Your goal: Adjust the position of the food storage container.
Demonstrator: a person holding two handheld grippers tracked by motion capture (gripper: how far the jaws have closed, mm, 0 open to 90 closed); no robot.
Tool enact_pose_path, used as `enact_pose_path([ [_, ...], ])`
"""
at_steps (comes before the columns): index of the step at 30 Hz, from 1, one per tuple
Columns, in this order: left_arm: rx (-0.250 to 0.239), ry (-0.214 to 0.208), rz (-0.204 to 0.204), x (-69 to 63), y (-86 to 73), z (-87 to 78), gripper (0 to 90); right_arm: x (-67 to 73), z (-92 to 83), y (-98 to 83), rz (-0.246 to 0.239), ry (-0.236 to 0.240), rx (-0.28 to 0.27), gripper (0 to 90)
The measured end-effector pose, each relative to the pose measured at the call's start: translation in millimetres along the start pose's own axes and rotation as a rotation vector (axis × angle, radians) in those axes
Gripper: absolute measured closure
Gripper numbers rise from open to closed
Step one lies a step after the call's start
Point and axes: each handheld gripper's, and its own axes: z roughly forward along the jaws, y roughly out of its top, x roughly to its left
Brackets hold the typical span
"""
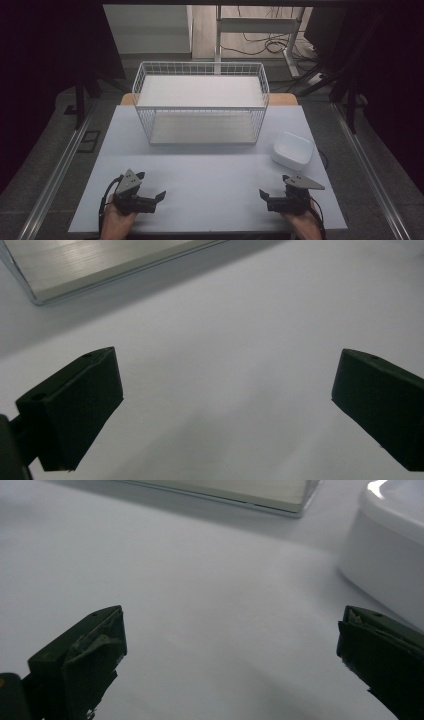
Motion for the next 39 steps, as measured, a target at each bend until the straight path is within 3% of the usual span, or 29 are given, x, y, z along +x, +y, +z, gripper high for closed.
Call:
enact_pose_path([
  [8,0.014,0.011,-0.004,1.8,-3.6,-1.6,0.0,4.4,7.6,2.2,-0.011,0.021,0.034,0.0],
  [12,-0.007,0.009,-0.012,7.6,-5.6,-4.4,0.0,7.3,10.8,7.8,0.037,0.056,0.059,0.0],
  [16,-0.029,-0.002,-0.031,12.6,-6.8,-7.6,0.0,9.8,13.4,10.9,0.035,0.073,0.112,0.0],
  [20,-0.035,-0.007,-0.045,14.7,-7.0,-7.8,0.0,8.4,12.9,14.0,0.049,0.077,0.131,1.4],
  [22,-0.027,-0.002,-0.042,13.8,-6.6,-6.3,0.0,5.2,10.2,17.5,0.055,0.103,0.143,7.4],
  [30,-0.003,0.004,-0.032,11.9,-6.3,-2.9,0.0,-3.7,8.4,28.9,0.071,0.122,0.147,16.2],
  [32,0.002,0.001,-0.034,12.5,-6.2,-1.9,0.0,-7.5,7.1,37.3,0.043,0.106,0.167,24.8],
  [38,0.005,-0.004,-0.033,12.2,-5.3,-0.6,0.0,-26.5,1.9,51.4,0.042,0.111,0.168,52.9],
  [39,0.005,-0.004,-0.033,12.2,-5.3,-0.6,0.0,-26.5,1.9,51.4,0.042,0.111,0.168,52.9],
])
